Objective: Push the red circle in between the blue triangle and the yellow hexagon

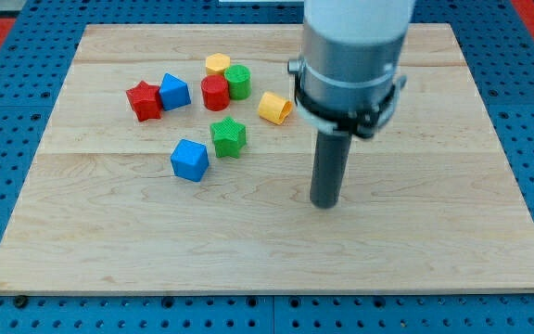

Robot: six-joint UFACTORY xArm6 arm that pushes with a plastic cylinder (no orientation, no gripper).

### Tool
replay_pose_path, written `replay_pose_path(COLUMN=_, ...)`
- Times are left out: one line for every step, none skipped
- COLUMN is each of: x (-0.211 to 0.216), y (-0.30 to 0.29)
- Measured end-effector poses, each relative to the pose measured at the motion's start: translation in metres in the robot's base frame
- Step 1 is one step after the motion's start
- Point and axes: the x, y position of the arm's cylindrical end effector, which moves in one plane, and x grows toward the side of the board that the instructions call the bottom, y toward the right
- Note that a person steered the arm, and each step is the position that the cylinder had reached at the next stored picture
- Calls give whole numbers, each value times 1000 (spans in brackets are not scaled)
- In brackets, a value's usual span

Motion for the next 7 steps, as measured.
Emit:
replay_pose_path(x=7, y=37)
replay_pose_path(x=5, y=81)
replay_pose_path(x=-34, y=74)
replay_pose_path(x=-82, y=44)
replay_pose_path(x=-119, y=1)
replay_pose_path(x=-153, y=-36)
replay_pose_path(x=-167, y=-43)
